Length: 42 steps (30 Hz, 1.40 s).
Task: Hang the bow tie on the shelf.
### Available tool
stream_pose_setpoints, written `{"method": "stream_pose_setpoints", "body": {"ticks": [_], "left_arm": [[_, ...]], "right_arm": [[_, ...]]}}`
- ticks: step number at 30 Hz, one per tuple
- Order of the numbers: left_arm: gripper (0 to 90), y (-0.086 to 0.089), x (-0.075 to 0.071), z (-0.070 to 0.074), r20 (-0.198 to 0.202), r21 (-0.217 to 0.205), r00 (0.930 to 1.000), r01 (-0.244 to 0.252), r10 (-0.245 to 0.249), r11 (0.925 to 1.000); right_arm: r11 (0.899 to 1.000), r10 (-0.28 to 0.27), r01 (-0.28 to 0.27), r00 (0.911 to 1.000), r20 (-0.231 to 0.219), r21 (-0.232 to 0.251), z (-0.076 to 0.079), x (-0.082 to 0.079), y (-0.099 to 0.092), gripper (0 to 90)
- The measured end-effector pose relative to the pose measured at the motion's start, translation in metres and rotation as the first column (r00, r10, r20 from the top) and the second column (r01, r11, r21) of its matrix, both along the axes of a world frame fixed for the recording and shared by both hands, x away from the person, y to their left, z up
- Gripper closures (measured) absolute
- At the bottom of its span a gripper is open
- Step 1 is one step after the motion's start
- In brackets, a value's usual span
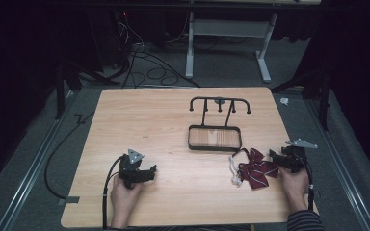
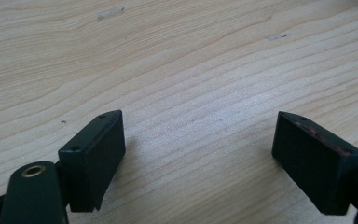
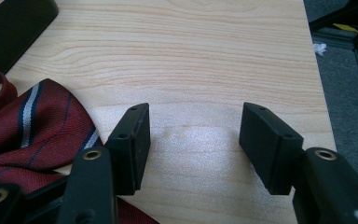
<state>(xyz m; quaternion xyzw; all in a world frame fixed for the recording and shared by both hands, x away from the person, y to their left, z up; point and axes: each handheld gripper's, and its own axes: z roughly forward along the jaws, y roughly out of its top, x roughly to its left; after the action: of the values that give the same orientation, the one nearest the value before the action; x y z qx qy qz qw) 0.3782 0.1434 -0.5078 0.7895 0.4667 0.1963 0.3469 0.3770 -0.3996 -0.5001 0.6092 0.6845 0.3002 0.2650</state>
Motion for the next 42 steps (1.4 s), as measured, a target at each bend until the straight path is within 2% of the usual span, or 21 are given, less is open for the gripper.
{"method": "stream_pose_setpoints", "body": {"ticks": [8,14,23,42], "left_arm": [[17.5,0.0,0.0,0.0,0.0,0.0,1.0,0.0,0.0,1.0],[17.5,0.0,0.0,0.0,0.0,0.0,1.0,0.0,0.0,1.0],[17.5,0.0,0.0,0.0,0.0,0.0,1.0,0.0,0.0,1.0],[17.5,0.0,0.0,0.0,0.0,0.0,1.0,0.0,0.0,1.0]], "right_arm": [[1.0,-0.012,0.011,0.9999,0.005,0.025,0.0,-0.001,-0.002,50.6],[0.999,-0.003,0.002,0.9996,0.028,0.033,0.005,-0.005,-0.002,53.1],[0.997,0.049,-0.051,0.9975,0.051,0.055,0.012,-0.014,0.0,60.4],[0.986,0.133,-0.139,0.9887,0.069,0.092,0.018,-0.023,0.012,66.6]]}}
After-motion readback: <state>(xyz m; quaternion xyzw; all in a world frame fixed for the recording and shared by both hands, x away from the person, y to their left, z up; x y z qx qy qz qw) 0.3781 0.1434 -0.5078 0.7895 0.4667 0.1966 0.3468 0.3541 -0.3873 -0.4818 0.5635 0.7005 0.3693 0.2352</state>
